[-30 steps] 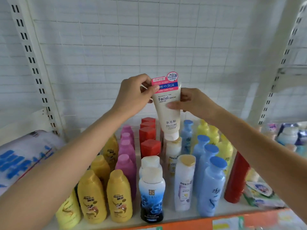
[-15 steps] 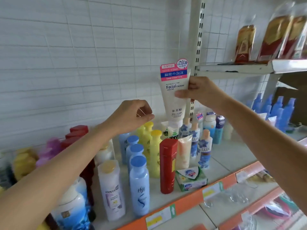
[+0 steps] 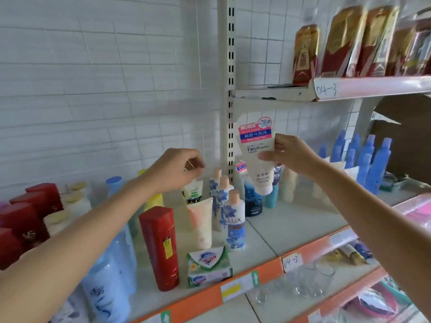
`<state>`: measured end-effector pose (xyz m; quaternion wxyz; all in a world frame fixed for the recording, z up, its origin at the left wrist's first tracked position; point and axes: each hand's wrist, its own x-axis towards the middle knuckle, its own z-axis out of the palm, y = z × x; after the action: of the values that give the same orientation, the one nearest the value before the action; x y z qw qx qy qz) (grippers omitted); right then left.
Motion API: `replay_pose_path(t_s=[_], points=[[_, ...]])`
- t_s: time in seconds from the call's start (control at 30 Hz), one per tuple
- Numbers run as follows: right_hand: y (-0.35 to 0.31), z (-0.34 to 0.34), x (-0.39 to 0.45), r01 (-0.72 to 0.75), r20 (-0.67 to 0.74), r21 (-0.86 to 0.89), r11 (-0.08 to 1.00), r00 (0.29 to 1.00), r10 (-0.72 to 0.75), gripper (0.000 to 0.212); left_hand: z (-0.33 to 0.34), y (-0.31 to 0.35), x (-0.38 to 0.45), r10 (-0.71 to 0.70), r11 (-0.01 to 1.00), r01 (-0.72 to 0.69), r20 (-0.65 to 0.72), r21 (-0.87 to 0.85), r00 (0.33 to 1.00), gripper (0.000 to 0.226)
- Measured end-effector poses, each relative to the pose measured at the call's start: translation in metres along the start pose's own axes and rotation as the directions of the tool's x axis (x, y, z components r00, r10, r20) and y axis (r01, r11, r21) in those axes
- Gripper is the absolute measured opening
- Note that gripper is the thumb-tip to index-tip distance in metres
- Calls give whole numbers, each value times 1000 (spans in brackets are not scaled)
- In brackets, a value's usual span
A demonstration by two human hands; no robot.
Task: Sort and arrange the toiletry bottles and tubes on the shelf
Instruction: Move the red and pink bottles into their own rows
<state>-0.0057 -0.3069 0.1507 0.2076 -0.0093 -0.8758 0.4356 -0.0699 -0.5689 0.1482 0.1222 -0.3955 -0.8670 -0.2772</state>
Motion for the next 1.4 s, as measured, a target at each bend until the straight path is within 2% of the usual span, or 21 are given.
replay_pose_path(t_s=[0.17,0.4,0.53,0.73,0.83,0.93,1.07,1.23,1.4], points=[[75,7,13,-166,80,13,986,983,164,21,31,15,11,-29,999,28,31,32,999,4],[151,8,12,-279,208,193,941,949,238,26,64,29,38,-74,996,71,46,54,996,9],[181,8,10,-290,240,162,943,939,247,23,89,39,79,-72,993,63,80,102,994,18],[207,0,-2,-318,234,267,910,937,258,28,141,43,144,-131,966,61,271,252,954,43],[217,-1,-7,-301,265,205,931,933,243,33,163,41,156,-145,966,74,283,249,948,47],[220,5,-7,-298,289,111,948,923,256,35,171,35,159,-143,962,82,223,262,964,32],[223,9,-1,-298,290,149,943,925,247,34,157,26,157,-157,969,123,147,215,977,30],[224,16,14,-301,336,177,937,913,230,34,98,26,148,-151,982,160,-91,98,984,37],[217,42,37,-299,378,196,934,902,210,34,41,33,131,-102,986,145,-382,84,919,36]])
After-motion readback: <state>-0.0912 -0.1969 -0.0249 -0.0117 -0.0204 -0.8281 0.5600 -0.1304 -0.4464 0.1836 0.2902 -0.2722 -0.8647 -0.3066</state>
